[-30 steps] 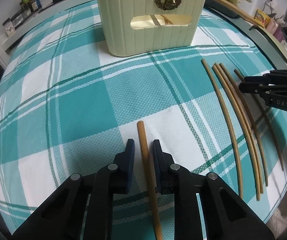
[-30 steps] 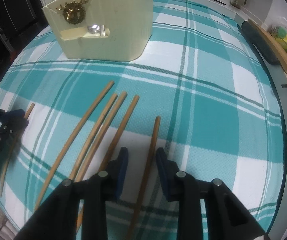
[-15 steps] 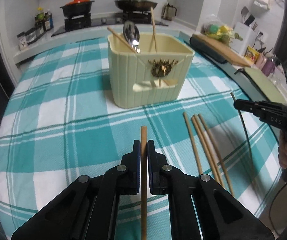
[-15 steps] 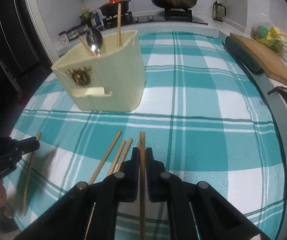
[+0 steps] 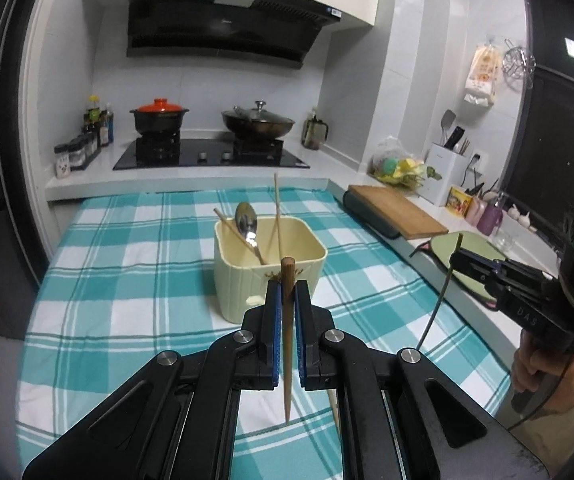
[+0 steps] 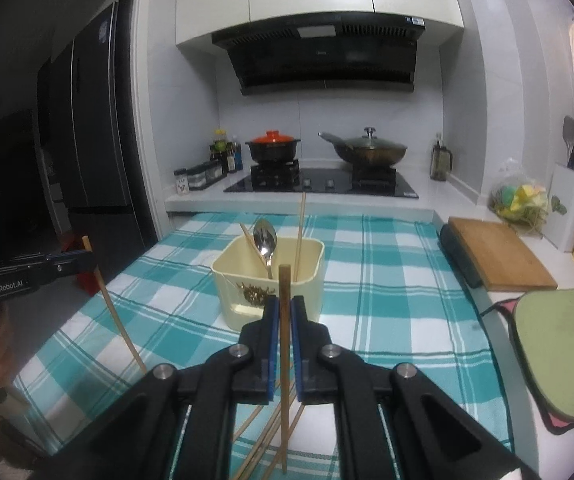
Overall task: Organize utensils
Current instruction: 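Lift both held chopsticks and carry them upright over the cream holder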
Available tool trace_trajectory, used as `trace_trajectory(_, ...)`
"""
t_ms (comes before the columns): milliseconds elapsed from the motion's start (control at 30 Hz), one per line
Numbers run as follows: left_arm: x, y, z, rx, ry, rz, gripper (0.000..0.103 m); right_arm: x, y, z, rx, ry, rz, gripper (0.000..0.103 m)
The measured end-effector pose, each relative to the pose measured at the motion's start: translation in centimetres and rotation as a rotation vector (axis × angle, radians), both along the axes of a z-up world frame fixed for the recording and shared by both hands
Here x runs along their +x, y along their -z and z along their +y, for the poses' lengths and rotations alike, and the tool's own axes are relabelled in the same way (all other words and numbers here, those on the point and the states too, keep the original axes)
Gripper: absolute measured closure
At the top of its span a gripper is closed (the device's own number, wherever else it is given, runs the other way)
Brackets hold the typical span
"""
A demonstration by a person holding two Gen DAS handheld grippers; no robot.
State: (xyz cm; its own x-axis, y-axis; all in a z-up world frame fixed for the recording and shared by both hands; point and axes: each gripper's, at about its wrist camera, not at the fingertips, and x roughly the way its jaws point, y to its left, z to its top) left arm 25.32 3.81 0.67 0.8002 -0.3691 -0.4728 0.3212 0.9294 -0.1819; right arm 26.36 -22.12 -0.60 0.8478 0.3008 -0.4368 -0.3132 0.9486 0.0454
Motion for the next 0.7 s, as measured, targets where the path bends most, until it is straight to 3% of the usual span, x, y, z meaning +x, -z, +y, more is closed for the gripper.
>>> trace_trajectory(233,0.4,-3.2,0.7,-0.045,0.004,-0.058,0.098,-0.5,-2.5,0.9,0.009,0.004,-0.096,0.097)
trace_trajectory(567,4.9,-10.5,2.5,-0.097,-0.052,-0.185,0.098,5.3,-8.3,0.5,0.068,0.016,-0.158,0.097)
trace_trajectory(700,7.8,-12.1,2.4,-0.098,-0.069,-0.219,0.098,8.2,-10.7,1.1,0.09,0.018,-0.193,0.097)
